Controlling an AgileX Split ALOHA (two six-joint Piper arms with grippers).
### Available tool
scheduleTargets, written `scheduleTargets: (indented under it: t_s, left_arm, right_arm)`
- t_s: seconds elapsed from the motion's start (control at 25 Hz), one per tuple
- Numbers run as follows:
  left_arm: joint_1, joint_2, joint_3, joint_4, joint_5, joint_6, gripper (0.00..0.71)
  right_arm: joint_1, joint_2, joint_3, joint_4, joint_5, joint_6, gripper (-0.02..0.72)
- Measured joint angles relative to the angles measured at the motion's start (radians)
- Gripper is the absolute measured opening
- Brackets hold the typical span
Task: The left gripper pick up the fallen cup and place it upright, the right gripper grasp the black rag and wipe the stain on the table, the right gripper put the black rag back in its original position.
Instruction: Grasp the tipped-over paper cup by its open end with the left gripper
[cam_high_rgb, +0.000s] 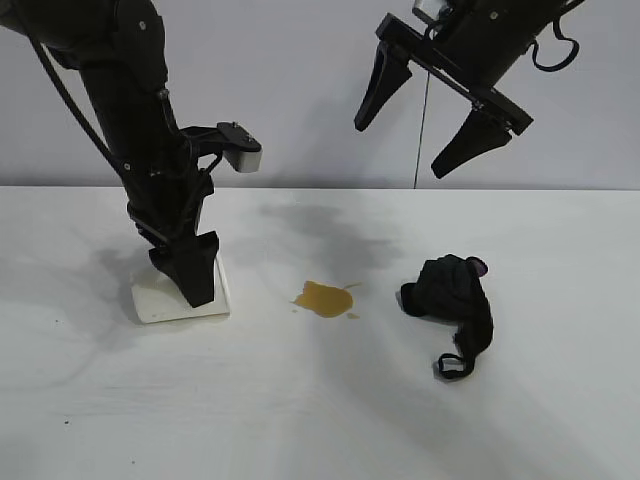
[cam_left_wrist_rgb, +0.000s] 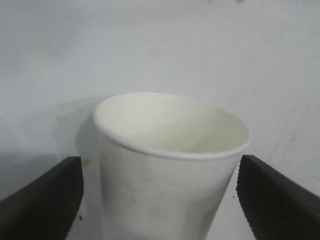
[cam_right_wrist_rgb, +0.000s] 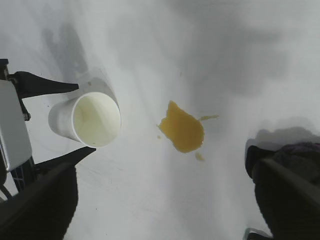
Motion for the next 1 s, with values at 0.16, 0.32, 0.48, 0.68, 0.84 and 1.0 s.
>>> scheduleTargets:
  t_s: [0.16, 0.32, 0.48, 0.68, 0.84, 1.0]
  left_arm:
    - [0.000, 0.000, 0.000, 0.000, -0.005, 0.030, 0.603]
    - [0.000, 0.000, 0.000, -0.001, -0.013, 0.042, 0.603]
    - [0.000, 0.000, 0.000, -0.006, -0.014, 0.043, 0.603]
    - [0.000, 0.008, 0.000, -0.033, -0.016, 0.046, 0.603]
    - [0.000, 0.044, 0.000, -0.038, -0.016, 0.052, 0.603]
    - [0.000, 0.050, 0.000, -0.039, -0.015, 0.069, 0.603]
  right_arm:
    - [0.000, 0.000, 0.000, 0.000, -0.004, 0.000, 0.661]
    - [0.000, 0.000, 0.000, 0.000, -0.008, 0.000, 0.661]
    - [0.000, 0.000, 0.000, 0.000, -0.008, 0.000, 0.661]
    - [0.000, 0.000, 0.000, 0.000, -0.008, 0.000, 0.661]
    - [0.000, 0.000, 0.000, 0.000, -0.008, 0.000, 0.661]
    - [0.000, 0.000, 0.000, 0.000, -0.008, 0.000, 0.661]
